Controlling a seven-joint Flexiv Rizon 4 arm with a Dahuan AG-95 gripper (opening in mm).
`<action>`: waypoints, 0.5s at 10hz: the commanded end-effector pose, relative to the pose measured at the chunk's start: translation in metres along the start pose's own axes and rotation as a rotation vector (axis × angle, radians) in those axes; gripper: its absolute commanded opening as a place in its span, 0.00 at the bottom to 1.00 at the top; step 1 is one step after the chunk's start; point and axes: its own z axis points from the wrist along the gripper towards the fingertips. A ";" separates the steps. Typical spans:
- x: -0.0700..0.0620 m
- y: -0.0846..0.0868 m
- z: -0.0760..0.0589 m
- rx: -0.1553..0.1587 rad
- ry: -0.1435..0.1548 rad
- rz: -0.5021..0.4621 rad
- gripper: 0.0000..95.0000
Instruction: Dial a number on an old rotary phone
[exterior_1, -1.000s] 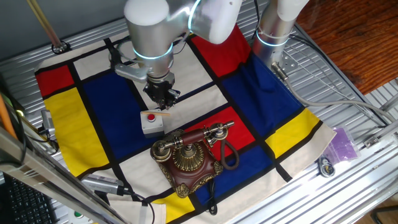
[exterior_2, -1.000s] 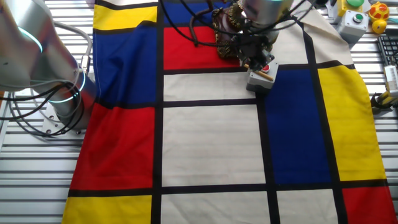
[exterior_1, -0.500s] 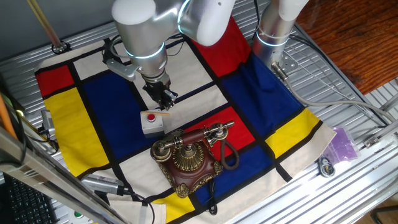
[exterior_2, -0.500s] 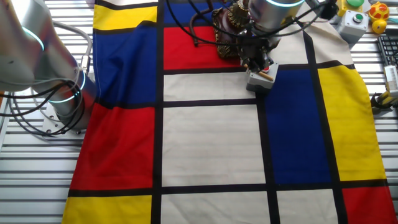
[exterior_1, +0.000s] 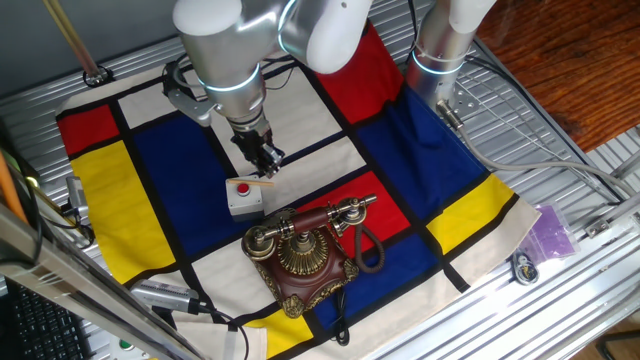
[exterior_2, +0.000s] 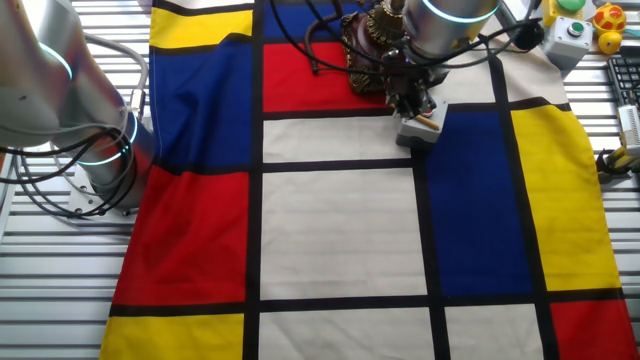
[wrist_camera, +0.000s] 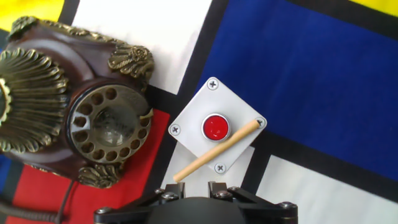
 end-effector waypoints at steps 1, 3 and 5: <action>0.000 0.000 0.000 -0.003 -0.003 0.085 0.20; 0.000 0.001 0.000 -0.011 -0.005 0.194 0.20; -0.002 0.003 0.002 -0.019 -0.008 0.289 0.20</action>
